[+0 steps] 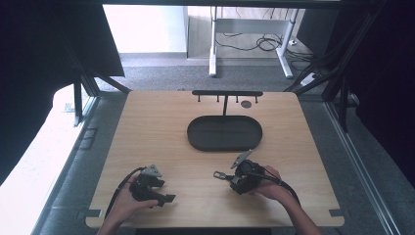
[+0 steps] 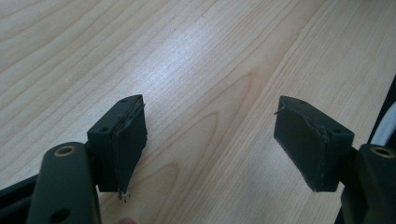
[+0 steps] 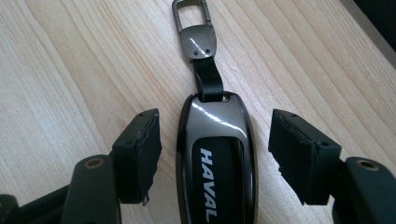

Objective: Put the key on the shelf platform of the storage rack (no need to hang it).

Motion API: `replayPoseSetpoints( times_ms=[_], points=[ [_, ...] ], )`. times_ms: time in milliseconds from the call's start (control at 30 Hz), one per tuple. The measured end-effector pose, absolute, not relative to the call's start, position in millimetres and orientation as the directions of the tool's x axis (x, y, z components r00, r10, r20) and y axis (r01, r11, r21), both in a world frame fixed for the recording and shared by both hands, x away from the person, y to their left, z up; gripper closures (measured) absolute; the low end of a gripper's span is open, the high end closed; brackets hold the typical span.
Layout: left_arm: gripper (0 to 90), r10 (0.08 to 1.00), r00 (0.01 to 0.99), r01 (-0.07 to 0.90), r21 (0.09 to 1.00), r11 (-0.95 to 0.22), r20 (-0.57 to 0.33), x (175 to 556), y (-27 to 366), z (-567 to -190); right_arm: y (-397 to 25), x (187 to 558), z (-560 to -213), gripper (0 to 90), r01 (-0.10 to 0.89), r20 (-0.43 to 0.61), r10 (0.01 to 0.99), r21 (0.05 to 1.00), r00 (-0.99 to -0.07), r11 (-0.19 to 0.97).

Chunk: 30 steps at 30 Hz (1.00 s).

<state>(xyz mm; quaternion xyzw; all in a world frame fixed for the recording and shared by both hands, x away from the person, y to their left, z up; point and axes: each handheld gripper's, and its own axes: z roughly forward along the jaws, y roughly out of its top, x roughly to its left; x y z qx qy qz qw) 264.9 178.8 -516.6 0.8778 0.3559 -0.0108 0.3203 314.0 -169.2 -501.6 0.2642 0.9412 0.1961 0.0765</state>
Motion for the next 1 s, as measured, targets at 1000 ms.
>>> replayPoseSetpoints(
  times_ms=[1000],
  points=[
    [26.1, 0.593, 0.766, 0.619, 0.529, -0.580, -0.246, 264.2, 170.9, -521.0, -165.3, 311.9, -506.8, 34.4, 0.455, -0.062, 0.516, 0.390, -0.855, 0.801]
  ],
)
